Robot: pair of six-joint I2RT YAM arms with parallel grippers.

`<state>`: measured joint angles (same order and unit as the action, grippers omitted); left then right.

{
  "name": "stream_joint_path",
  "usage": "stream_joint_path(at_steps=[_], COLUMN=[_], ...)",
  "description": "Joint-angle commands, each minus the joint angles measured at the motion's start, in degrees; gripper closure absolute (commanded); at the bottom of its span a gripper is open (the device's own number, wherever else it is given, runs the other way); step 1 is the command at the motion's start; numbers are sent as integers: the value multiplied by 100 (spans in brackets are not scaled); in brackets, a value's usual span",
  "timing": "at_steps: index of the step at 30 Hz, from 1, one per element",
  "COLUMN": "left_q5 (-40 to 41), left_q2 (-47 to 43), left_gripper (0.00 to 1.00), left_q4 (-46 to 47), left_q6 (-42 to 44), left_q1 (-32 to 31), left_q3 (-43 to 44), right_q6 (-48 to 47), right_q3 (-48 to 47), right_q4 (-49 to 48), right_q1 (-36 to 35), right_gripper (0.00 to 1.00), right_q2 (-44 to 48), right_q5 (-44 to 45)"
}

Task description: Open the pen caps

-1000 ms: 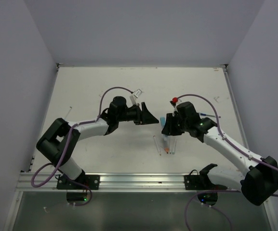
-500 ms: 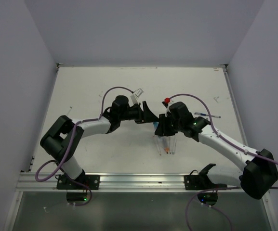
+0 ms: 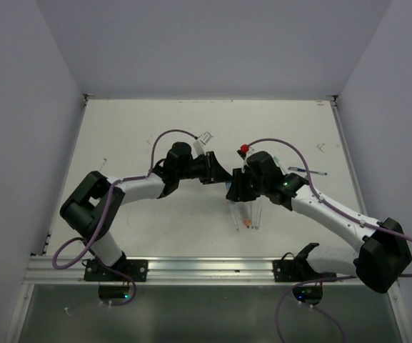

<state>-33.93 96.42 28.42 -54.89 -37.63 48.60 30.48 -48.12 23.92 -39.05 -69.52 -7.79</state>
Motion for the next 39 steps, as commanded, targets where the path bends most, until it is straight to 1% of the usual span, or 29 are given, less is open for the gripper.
stream_joint_path(at_steps=[1, 2, 3, 4, 6, 8, 10, 12, 14, 15, 17, 20, 21, 23, 24, 27, 30, 31, 32, 34, 35, 37, 38, 39], left_q5=[36, 10, 1, 1, 1, -8, -43, -52, -70, -61, -8, 36, 53, 237, 273, 335, 274, 238, 264, 395, 405, 440, 484, 493], left_q2=[-9, -9, -9, -18, -53, -80, -106, -132, -159, -167, -168, -168, -185, -229, -273, -360, -431, -466, -510, -659, -695, -826, -879, -984], left_gripper=[98, 100, 100, 100, 100, 100, 100, 100, 100, 100, 100, 100, 100, 100, 100, 100, 100, 100, 100, 100, 100, 100, 100, 100], left_q4=[23, 14, 5, -4, -65, -100, -92, -126, -127, -161, -284, -486, -609, -820, -925, -962, -883, -787, -612, -610, -645, -488, -391, -338], left_q6=[84, 84, 101, 110, 137, 146, 137, 137, 146, 154, 242, 225, 225, 242, 234, 181, 198, 181, 198, 312, 417, 444, 462, 488], left_q1=[10, 10, 10, 10, 18, 19, 19, 19, 19, 27, 71, 255, 404, 554, 694, 958, 1169, 1222, 1310, 1381, 1416, 1468, 1504, 1521], left_q3=[106, 97, 106, 115, 150, 185, 220, 246, 264, 282, 325, 413, 466, 536, 563, 563, 511, 371, 309, 229, 203, 106, 2, -26], right_q6=[64, 63, 46, 37, 37, 28, 11, -24, -68, -77, -95, -60, 1, 54, 168, 387, 502, 520, 555, 748, 810, 959, 1003, 1091], right_q3=[-224, -233, -242, -242, -190, -163, -137, -137, -136, -128, -119, -110, -127, -163, -224, -242, -23, 74, 275, 434, 478, 628, 672, 768], right_q4=[-265, -239, -213, -195, -247, -283, -292, -300, -318, -301, -266, -46, 198, 445, 716, 1008, 659, 475, 29, -351, -484, -914, -1020, -1256], right_q1=[-33, -24, -24, -33, -59, -68, -77, -103, -164, -199, -340, -761, -1075, -1411, -1752, -2193, -2230, -2213, -2186, -2133, -2125, -2125, -2125, -2116], right_gripper=[100, 95, 78, 69, 55, 54, 57, 71, 94, 100, 100, 100, 100, 100, 100, 100, 100, 100, 100, 100, 100, 100, 100, 100], right_q2=[-44, -71, -106, -123, -115, -141, -237, -290, -352, -361, -361, -291, -291, -343, -448, -633, -555, -415, -353, -273, -282, -273, -256, -247], right_q5=[146, 172, 199, 190, 225, 243, 243, 269, 374, 427, 541, 1225, 1889, 2586, 3260, 3976, 3576, 2991, 2602, 2038, 1584, 1212, 853, 806])
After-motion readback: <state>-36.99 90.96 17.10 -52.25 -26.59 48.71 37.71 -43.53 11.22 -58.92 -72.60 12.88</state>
